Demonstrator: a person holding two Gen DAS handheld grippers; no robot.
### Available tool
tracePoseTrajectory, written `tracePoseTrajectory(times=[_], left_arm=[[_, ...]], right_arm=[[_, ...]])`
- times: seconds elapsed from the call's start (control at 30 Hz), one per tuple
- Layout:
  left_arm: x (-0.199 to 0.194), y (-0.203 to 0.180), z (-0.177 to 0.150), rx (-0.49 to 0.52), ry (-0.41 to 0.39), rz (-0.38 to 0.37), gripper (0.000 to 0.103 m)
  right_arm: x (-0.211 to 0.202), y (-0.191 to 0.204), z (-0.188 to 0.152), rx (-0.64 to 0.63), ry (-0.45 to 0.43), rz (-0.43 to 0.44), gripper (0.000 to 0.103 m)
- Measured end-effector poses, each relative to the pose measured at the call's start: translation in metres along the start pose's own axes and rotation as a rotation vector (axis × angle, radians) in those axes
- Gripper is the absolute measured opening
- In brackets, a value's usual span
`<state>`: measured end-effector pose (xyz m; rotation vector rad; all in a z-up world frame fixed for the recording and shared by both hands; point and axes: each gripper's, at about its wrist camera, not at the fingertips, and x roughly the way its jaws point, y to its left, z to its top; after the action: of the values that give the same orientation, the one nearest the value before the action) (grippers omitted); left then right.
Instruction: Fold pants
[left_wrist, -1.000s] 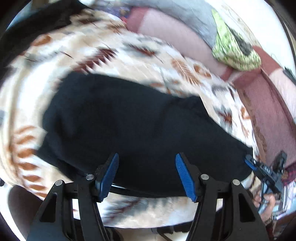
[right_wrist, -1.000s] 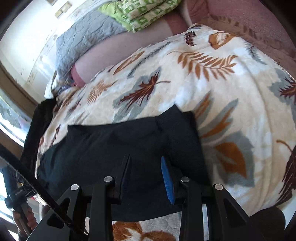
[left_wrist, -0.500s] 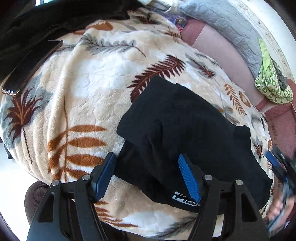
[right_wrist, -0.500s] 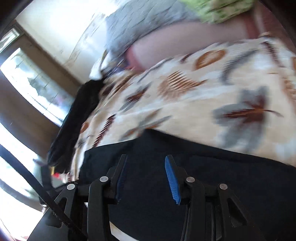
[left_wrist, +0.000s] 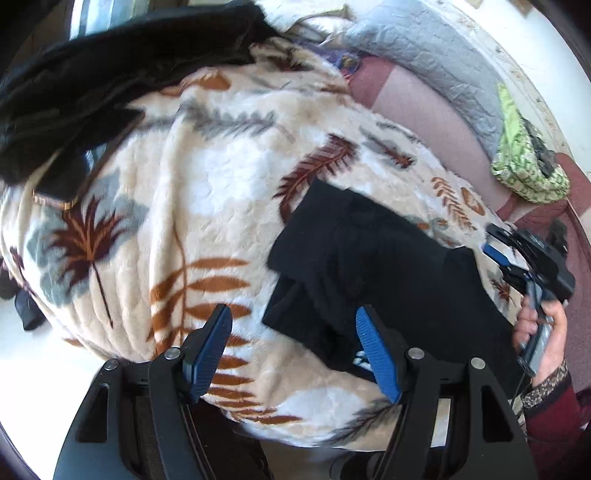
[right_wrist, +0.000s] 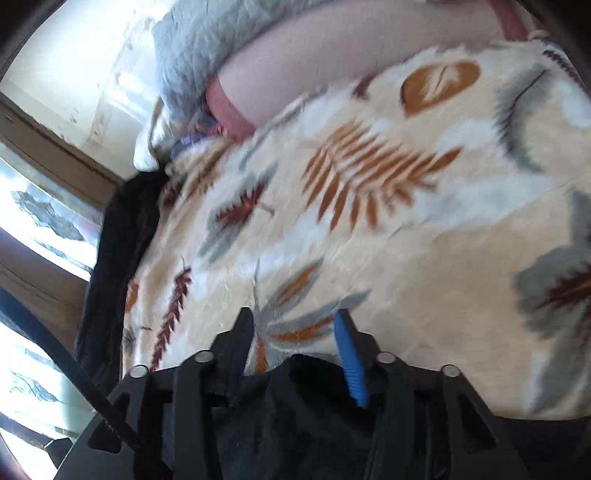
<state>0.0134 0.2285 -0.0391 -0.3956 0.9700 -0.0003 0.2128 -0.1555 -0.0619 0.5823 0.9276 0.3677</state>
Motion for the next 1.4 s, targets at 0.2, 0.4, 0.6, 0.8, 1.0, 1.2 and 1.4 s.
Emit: tracePoseTrajectory(times=[0.2,0.4,0.6,0.8,1.0,1.2,1.4], left_arm=[[0.001,-0.054,0.015,0.120,0.025,-0.111,0.073],[0.034,-0.182,0.014,0.400,0.125,-0.239,0.073],[0.070,-0.346,-0.021,0.734,0.230,-0.374,0.073],[0.120,-0.449,-0.065,0.932,0.366,-0.397,0.073],[0.171,-0.500,-0.096,1.056,0.422,-0.337,0.073],[0.197,-0.519,-0.118,1.135,0.467,-0.304,0.073],[0.170,-0.521,-0.125,1.223,0.443,-0.359,0.010]], right_arm=[[-0.131,-0.047,-0.045,-0.004,-0.139,-0.037,0.059],[-0.264,-0.132,-0.122,0.160,-0.277,-0.238,0.069],[-0.286,-0.174,-0.173,0.345,-0.259,-0.142,0.071],[-0.247,-0.173,-0.180,0.341,-0.209,-0.083,0.070],[-0.226,-0.158,-0.174,0.210,-0.215,-0.160,0.071],[-0.218,-0.156,-0.167,0.170,-0.248,-0.175,0.071],[-0.213,-0.149,-0.156,0.129,-0.251,-0.187,0.026]])
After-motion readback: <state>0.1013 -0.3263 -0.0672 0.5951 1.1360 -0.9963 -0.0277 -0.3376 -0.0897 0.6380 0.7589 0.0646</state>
